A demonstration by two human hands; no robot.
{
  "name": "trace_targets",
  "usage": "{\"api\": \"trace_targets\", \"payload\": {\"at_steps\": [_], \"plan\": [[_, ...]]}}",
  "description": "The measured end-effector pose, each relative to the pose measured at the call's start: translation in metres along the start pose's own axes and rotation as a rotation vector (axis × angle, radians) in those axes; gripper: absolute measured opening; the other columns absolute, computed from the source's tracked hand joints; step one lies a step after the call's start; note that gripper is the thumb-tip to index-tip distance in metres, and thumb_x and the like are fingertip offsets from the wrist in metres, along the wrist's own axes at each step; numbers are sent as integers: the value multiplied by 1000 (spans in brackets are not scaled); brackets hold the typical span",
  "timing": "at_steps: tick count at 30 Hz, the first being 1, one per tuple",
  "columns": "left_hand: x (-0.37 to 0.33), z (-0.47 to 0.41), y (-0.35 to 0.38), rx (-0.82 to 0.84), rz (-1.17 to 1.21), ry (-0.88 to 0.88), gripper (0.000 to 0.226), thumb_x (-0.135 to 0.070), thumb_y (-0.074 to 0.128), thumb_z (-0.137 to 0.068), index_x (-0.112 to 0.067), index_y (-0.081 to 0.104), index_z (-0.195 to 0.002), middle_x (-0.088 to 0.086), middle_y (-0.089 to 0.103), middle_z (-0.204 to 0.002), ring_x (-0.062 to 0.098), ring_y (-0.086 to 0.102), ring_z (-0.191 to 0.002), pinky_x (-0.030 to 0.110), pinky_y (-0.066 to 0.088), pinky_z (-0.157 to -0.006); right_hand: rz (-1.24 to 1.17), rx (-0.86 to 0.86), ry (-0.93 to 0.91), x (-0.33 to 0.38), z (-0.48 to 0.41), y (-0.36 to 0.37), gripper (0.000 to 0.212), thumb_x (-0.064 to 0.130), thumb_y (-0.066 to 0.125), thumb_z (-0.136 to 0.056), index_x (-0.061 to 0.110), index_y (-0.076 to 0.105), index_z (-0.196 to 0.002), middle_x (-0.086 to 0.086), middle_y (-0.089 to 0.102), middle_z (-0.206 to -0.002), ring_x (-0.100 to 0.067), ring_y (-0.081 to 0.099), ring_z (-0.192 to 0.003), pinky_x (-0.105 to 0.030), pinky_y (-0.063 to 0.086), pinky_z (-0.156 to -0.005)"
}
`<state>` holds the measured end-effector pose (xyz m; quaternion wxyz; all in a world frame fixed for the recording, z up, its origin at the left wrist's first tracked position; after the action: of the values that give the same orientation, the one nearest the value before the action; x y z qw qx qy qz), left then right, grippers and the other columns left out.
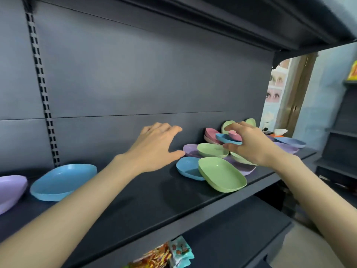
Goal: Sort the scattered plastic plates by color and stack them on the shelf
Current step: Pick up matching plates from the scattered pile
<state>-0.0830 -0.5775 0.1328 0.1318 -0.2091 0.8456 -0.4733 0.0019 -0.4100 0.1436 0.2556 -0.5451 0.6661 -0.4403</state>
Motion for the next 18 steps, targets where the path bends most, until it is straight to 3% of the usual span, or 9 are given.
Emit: {"api": "trace_targets", "payload": {"at_steps": [9,18], "plan": [[-37,-53,37,43,18,-64,63,-54,52,-87,-27,34,-140,-6,43,-139,15,32,-130,33,25,-104,-70,8,-31,-79,-23,11,44,30,63,-87,17,52,-127,-7,53,-118,-26,51,-106,-30,38,-83],[-36,-111,104,122,105,-130,64,-55,56,-84,-28,36,-138,-6,47,-133,15,37,-125,33,30,-101,-85,54,-83,-140,-77,58,44,31,62,-88,18,50,-128,-4,54,-118,-24,49,-107,-25,28,-74]]}}
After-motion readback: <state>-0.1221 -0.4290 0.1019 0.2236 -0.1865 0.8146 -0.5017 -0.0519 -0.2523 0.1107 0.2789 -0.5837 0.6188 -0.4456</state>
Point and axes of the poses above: each hand's wrist, its own z-axis away from the middle knuckle, its own y-axis out of the palm, x = y × z, the point moved 10 cm from there along -z, towards the middle knuckle
